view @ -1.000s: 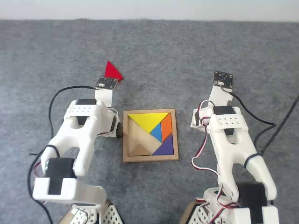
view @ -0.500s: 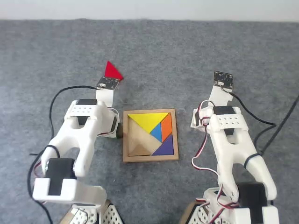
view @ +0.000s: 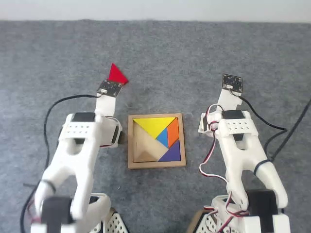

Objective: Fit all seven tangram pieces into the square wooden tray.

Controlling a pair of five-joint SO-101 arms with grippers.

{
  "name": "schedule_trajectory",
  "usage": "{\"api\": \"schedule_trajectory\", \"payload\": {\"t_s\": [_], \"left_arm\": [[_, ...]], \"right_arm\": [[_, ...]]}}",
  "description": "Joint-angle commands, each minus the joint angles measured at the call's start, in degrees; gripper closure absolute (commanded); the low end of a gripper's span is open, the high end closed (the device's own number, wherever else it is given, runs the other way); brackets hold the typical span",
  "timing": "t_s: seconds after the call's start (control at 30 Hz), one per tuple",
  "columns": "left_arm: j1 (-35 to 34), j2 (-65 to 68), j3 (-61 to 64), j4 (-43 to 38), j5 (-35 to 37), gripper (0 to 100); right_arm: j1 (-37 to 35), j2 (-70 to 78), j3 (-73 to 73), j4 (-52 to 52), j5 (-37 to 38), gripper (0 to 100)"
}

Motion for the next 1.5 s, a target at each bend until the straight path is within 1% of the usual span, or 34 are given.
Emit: {"api": "schedule_trajectory", "payload": {"t_s": [0.0,0.1,0.2,0.27,0.37,0.5,0.57,0.7,0.87,1.03,1.13,1.23,1.47], "left_arm": [[0.4,-13.2,-0.7,5.7,-0.5,84],[0.5,-16.3,-3.2,10.6,-0.5,84],[1.1,-16.3,-7.2,14.7,-1.7,84],[3.5,-15.7,-8.7,16.4,-4.1,84],[10.1,-15.0,-8.4,16.4,-4.9,84],[19.5,-13.6,-5.2,10.5,-4.9,84],[22.8,-12.0,-3.6,7.2,-4.9,84],[25.8,-5.1,-2.2,2.1,-4.0,84],[29.7,6.1,-3.8,-1.9,3.5,84],[29.7,8.3,-5.1,-2.0,4.6,84],[28.8,8.8,-4.9,-3.0,8.0,84],[28.8,8.8,-4.7,-3.8,9.9,80],[28.7,8.9,-4.8,-3.6,10.1,79]], "right_arm": [[0.0,-1.5,-0.5,0.3,0.0,98.9],[0.0,-1.5,-0.5,0.3,0.0,98.9],[0.3,-1.5,-0.6,0.3,0.0,98.9],[0.6,-1.5,-1.1,0.8,0.1,98.9],[0.7,-3.3,-1.1,2.5,0.1,98.9],[1.7,-6.3,0.5,2.2,0.1,98.9],[2.4,-7.4,1.0,2.2,0.1,98.9],[2.9,-7.9,1.1,2.2,0.0,98.9],[2.7,-7.9,2.8,-1.2,0.0,98.9],[2.7,-7.9,2.9,-1.5,0.0,98.9],[2.6,-7.9,2.9,-1.7,0.0,98.9],[2.6,-7.9,2.9,-1.8,0.0,98.9],[2.6,-7.9,2.9,-1.8,0.0,98.9]]}}
